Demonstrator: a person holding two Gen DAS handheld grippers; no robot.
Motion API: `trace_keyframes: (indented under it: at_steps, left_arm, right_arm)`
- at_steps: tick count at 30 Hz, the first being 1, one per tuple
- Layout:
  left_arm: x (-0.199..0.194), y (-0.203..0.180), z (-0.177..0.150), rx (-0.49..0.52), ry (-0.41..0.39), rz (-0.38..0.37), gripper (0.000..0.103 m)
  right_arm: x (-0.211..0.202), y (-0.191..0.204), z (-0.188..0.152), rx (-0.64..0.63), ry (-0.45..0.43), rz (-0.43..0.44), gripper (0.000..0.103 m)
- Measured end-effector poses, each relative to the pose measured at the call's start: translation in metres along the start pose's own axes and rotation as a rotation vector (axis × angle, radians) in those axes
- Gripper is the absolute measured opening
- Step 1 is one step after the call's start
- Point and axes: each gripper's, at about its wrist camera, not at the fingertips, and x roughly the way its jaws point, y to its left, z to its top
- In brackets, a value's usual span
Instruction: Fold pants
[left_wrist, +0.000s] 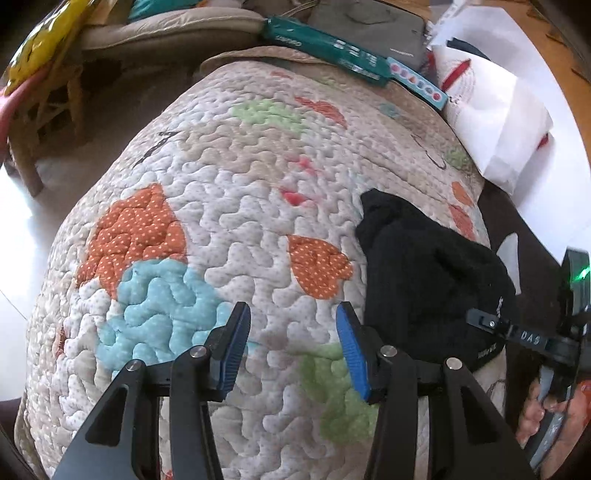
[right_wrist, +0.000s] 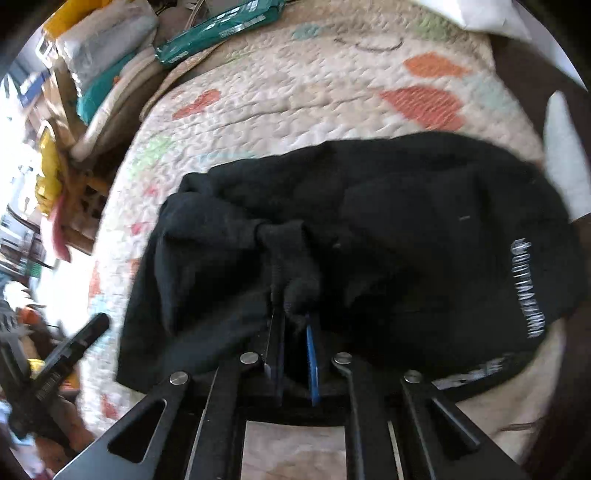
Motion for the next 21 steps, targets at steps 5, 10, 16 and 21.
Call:
trace_keyframes:
  at_steps: [5,10,16,21]
  left_arm:
    - [0.001,-0.002,0.001,-0.002,0.003,-0.013,0.047]
    - [0.003,-0.008,-0.001,0.025,0.003,0.006,0.048]
    - [0.005,-0.012,-0.003,0.072,-0.004,0.064,0.048]
    - [0.005,-0.007,0.0,0.057,0.003,0.066,0.05]
  right_arm:
    - [0.006,-0.008,0.007,-0.042,0.016,-0.172,0.011]
    - [-0.024,0.005,0.012,0.013,-0.122,-0.118,0.019]
    - [0.004,0.034,0.013,0.04,-0.099,0.045,0.057]
    - [0.024,0.034,0.003,-0.02,-0.122,-0.022,0.056]
